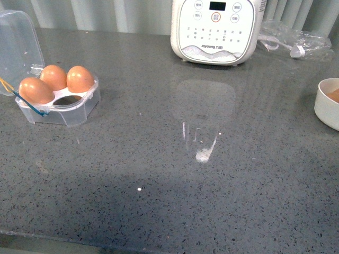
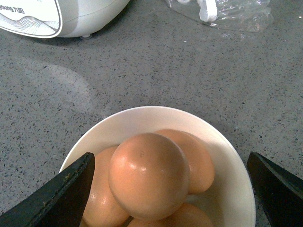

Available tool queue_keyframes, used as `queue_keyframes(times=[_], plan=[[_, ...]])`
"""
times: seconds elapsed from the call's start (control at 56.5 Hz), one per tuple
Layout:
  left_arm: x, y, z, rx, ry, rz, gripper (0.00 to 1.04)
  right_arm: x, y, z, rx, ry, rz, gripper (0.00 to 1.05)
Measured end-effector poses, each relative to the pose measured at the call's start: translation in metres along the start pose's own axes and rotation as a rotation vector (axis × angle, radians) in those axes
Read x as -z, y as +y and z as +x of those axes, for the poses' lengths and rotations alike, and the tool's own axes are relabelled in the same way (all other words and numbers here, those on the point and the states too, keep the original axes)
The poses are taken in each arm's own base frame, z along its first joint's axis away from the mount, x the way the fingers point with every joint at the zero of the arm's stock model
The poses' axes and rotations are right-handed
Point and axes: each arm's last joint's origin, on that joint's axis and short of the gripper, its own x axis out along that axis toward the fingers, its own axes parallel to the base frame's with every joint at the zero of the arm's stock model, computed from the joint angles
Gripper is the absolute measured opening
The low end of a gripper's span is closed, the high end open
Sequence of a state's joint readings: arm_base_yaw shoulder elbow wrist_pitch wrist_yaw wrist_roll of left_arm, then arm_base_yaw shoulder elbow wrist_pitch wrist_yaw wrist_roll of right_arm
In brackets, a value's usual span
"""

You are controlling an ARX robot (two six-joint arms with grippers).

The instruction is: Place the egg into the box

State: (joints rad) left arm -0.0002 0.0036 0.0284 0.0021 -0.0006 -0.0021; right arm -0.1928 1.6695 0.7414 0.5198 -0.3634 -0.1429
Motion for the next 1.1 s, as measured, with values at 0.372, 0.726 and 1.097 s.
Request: queue_keyframes(times=[0.372,0.726,1.097], plan=[[0.0,0.0,0.0,0.0,0.0,0.0,0.98,0.0,-0.001,0.0,-0.012,-0.007,-0.011,0.43],[0.0,0.0,0.0,0.0,0.0,0.0,0.98,-0.019,0.006,-0.015,-0.021,-0.055,-0.008,0.42],[0.0,0.0,0.0,0.0,0.0,0.0,0.98,-0.099,0.095,0.008,-0.342,-0.261,-0.122,0.42]])
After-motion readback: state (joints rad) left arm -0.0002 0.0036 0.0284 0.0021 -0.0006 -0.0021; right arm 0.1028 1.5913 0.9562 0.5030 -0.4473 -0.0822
